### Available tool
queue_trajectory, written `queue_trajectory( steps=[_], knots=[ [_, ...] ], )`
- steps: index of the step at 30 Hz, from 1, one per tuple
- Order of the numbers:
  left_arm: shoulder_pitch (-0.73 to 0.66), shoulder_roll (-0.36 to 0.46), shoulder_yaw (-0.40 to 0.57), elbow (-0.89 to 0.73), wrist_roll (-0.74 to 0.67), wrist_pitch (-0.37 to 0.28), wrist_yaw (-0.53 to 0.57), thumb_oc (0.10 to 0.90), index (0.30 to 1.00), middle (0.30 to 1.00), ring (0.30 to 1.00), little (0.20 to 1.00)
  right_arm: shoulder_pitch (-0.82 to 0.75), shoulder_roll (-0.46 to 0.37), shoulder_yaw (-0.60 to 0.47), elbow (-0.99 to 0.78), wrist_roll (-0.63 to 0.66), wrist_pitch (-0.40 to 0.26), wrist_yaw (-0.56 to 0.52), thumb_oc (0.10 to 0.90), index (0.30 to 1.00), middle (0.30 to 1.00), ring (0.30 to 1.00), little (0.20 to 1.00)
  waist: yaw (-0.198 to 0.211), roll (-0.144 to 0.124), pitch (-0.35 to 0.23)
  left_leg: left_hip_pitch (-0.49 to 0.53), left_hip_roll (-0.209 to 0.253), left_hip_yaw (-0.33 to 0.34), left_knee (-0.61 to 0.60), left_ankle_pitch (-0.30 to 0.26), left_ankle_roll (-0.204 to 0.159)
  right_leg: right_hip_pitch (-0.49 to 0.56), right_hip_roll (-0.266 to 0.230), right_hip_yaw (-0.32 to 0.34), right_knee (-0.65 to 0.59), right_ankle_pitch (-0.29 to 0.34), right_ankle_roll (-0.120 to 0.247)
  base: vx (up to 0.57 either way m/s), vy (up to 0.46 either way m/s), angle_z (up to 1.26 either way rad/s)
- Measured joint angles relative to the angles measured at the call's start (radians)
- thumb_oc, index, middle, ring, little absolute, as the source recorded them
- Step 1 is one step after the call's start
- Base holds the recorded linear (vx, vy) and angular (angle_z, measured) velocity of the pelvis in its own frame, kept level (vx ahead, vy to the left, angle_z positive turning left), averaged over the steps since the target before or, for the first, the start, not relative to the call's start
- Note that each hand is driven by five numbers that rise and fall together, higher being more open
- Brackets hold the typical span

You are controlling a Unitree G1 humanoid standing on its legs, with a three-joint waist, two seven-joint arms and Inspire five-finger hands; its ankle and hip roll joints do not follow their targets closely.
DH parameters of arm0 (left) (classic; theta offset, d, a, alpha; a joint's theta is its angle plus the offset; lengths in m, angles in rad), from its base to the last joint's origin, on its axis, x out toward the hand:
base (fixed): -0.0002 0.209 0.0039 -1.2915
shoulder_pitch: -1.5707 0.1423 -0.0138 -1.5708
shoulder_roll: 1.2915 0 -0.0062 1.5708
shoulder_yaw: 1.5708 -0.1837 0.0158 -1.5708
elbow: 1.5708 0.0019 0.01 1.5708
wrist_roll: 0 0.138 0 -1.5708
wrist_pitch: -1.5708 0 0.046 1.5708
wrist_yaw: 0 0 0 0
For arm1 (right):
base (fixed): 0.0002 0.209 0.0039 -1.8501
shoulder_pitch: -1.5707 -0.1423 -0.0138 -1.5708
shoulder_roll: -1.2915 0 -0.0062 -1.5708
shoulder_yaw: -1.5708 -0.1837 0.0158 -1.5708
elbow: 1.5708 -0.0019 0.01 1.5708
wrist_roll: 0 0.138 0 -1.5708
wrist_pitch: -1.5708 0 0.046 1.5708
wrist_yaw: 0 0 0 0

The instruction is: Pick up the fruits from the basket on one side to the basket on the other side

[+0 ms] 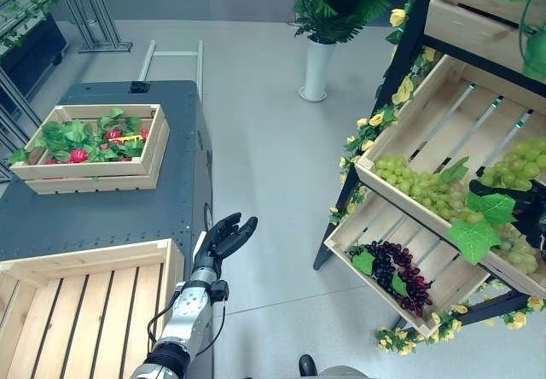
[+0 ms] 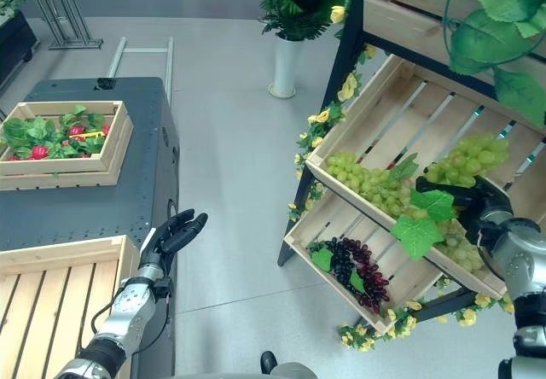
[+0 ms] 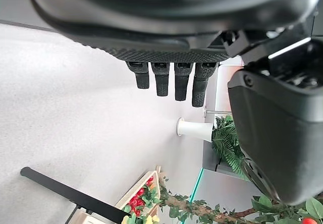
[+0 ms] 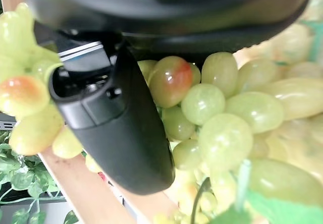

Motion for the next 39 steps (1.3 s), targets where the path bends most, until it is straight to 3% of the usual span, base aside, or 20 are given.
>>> queue_trajectory(
  steps=[10,22,31,36,39],
  knots=[
    [0.001,0.012,-0.018,0.000,-0.005,0.000,-0.004,0.800,0.900,0.900,0.900,0.900,-0.094,-0.067,0.059,0.120,-0.118,0.002,0.030,0.800,0.900,0.900,0.900,0.900,0.033,-0.008,0.001,-0.003,-0.001,-0.011,0.000,0.000,0.001,0.001,-0.002,-0.018,0.000,0.000,0.000,0.00,0.002,0.02],
    [0.001,0.033,-0.035,-0.001,-0.012,0.003,-0.018,0.800,0.900,0.900,0.900,0.900,-0.096,-0.067,0.079,0.108,-0.190,0.001,0.050,0.800,0.900,0.900,0.900,0.900,0.022,-0.029,0.004,-0.010,-0.002,-0.007,0.003,0.001,0.002,-0.008,-0.003,-0.016,0.000,0.000,0.000,0.00,0.000,0.00],
    [0.001,0.033,-0.042,-0.003,-0.012,0.007,-0.027,0.800,0.900,0.900,0.900,0.900,-0.038,-0.069,0.078,-0.009,-0.233,-0.003,0.055,0.800,0.900,0.900,0.900,0.900,0.002,-0.029,0.004,-0.006,0.000,0.012,0.000,0.000,0.002,-0.011,0.000,0.002,0.000,0.000,0.001,0.01,-0.002,-0.06],
    [0.018,0.033,-0.046,-0.003,-0.010,0.008,-0.012,0.800,0.900,0.900,0.900,0.900,0.122,-0.074,0.059,-0.231,-0.291,-0.071,0.014,0.800,0.900,0.900,0.900,0.900,-0.034,-0.029,0.004,-0.007,0.001,0.025,0.000,-0.001,0.003,-0.018,0.001,0.012,0.000,0.001,0.002,0.01,0.002,-0.06],
    [0.028,0.029,-0.045,-0.003,-0.006,0.007,-0.010,0.800,0.900,0.900,0.900,0.900,0.213,-0.066,0.019,-0.363,-0.400,-0.111,-0.048,0.800,0.900,0.900,0.900,0.900,-0.053,-0.028,0.004,-0.012,0.000,0.034,0.000,-0.002,0.004,-0.027,0.002,0.032,0.000,0.003,0.004,0.00,0.007,-0.10]
  ],
)
